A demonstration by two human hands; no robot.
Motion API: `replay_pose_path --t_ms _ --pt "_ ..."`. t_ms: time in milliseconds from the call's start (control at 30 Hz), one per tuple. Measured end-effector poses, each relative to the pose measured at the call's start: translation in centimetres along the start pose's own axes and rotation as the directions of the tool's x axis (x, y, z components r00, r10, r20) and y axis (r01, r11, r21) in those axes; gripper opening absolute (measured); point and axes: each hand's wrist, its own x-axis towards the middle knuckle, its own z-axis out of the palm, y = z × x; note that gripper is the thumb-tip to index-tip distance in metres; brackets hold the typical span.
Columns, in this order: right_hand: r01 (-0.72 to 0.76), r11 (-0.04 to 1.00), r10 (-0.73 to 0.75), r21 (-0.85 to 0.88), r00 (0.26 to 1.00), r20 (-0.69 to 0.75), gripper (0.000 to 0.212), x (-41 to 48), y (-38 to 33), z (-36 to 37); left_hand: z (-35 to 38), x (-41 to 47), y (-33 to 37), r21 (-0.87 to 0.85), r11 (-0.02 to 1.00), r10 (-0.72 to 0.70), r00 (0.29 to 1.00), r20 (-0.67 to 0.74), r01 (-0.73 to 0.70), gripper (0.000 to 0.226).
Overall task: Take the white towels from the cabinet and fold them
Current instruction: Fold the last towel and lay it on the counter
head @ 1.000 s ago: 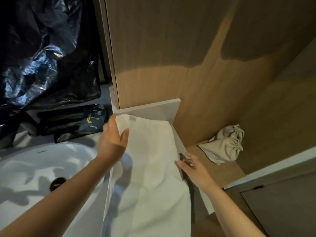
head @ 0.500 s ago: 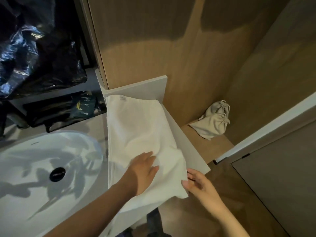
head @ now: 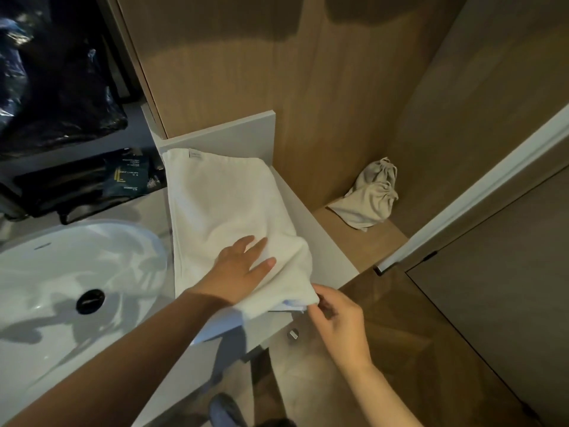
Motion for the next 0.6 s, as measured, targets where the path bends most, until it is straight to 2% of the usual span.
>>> replay_pose_path --t_ms 67,167,233,300,367,400,500,600 --pt "0.044 0.999 -0.042 0.026 0.996 -0.076 0.021 -0.1 -0.7 -0.7 -0.1 0.9 0.2 0.133 0.991 -0.013 0.999 0.047 0.006 0.083" --pt "0.024 0.993 0.002 0.119 0.978 -0.21 0.02 -1.5 -1.2 -2.6 -0.5 2.8 -1.6 0.128 0.99 -0.068 0.996 0.061 0.06 0.096" --pt "-0.105 0.988 0.121 0.116 0.983 -0.141 0.018 -2.6 -0.2 -3.3 0.1 3.2 -2.9 0.164 0.985 -0.075 0.993 0.086 0.06 0.106" --pt "-0.225 0.974 0.225 0.022 0.974 -0.009 0.02 -3.2 1.6 -3.4 0.7 2.3 -2.9 0.101 0.989 -0.115 0.992 0.061 0.108 0.109" --pt "-0.251 0.967 0.254 -0.05 0.962 0.094 0.029 -3.3 2.3 -3.6 1.3 0.4 -2.1 -0.022 0.996 -0.089 0.995 -0.034 0.088 0.086" --pt "-0.245 0.967 0.253 -0.07 0.956 0.146 0.037 -3.2 2.2 -3.7 1.5 -0.6 -1.8 -0.068 0.997 -0.049 0.99 -0.135 0.04 0.07" --pt "-0.238 0.967 0.255 -0.093 0.922 0.293 0.064 -3.1 1.3 -4.3 2.1 -4.4 -1.5 -0.14 0.99 -0.036 0.903 -0.428 -0.026 0.046" --pt "-0.129 0.975 0.171 -0.184 0.957 0.235 0.075 -2.8 0.3 -4.3 3.6 -7.6 -3.0 -0.236 0.972 -0.147 0.832 -0.536 0.019 0.04"
